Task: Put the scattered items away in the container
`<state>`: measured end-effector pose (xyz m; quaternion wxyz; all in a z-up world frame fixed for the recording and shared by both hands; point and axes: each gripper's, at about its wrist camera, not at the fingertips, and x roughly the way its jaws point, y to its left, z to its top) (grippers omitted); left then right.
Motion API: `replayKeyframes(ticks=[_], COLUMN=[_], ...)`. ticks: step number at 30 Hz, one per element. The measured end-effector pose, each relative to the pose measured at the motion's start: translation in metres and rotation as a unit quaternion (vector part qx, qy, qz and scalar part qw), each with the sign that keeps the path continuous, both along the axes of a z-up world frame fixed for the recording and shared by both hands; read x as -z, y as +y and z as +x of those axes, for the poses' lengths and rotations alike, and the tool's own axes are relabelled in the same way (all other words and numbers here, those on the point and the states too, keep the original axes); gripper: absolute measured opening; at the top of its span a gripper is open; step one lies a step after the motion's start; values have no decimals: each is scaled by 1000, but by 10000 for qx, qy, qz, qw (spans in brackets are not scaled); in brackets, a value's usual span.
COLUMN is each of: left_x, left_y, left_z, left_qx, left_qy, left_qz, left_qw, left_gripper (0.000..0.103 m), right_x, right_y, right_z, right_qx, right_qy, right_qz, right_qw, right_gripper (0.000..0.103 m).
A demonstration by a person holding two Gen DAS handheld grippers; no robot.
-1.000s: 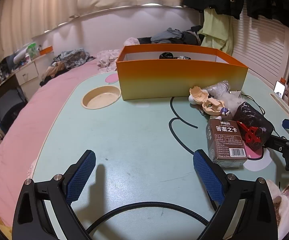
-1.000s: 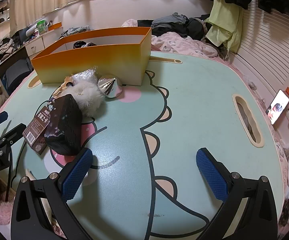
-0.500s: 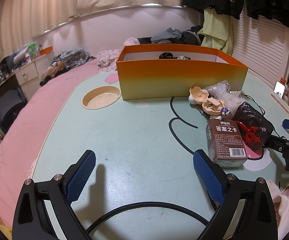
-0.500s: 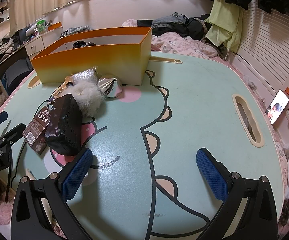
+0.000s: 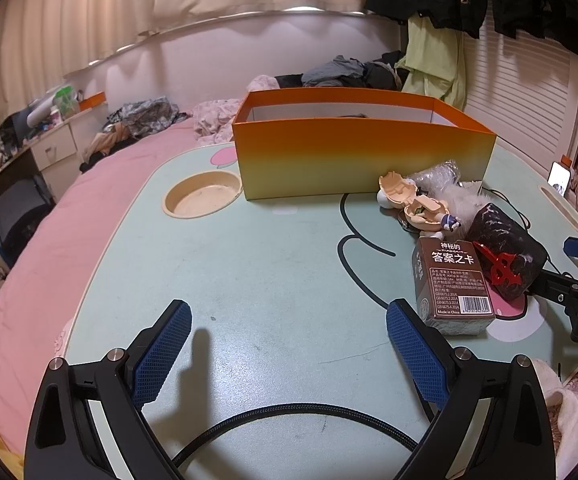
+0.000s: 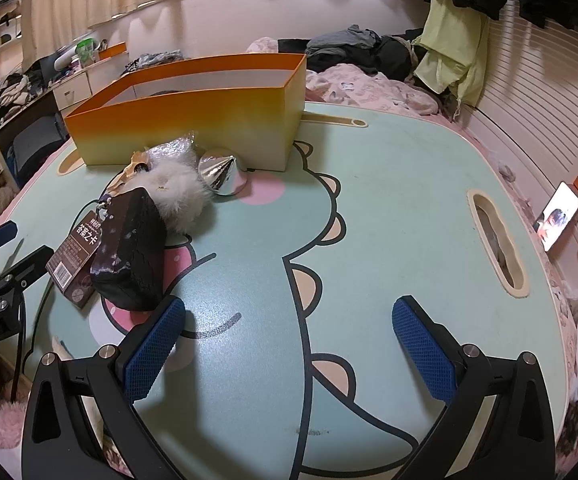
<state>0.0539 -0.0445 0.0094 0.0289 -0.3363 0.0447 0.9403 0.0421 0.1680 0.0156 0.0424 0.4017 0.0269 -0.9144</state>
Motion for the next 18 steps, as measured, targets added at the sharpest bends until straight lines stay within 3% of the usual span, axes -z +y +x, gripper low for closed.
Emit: replayKeyframes(ticks=[7,9,11,13,18], left_x=[0,0,0,1,1], left_y=[0,0,0,0,0], left_z=[0,0,1,1,1], left_qx=[1,-2,-3,-1,-1], left_qy=[3,-5,-7,-8,-2], left_qz=[8,7,21,31,4], left_qw=[10000,10000,10000,10000,10000], left_gripper=[98,98,98,98,98], right_x=[-1,-7,-17,-28,-40], right_y=[2,6,6,0,-38], right_z=[3,7,18,27,36], right_qx=[50,17,-42,-319,-1201], right_qy=[40,192,540,862,1124], right_qz=[-64,-291,-357,-433,-262], right_qw=[10000,9994,9979,9948,9860], right_gripper=[103,98,88,87,87])
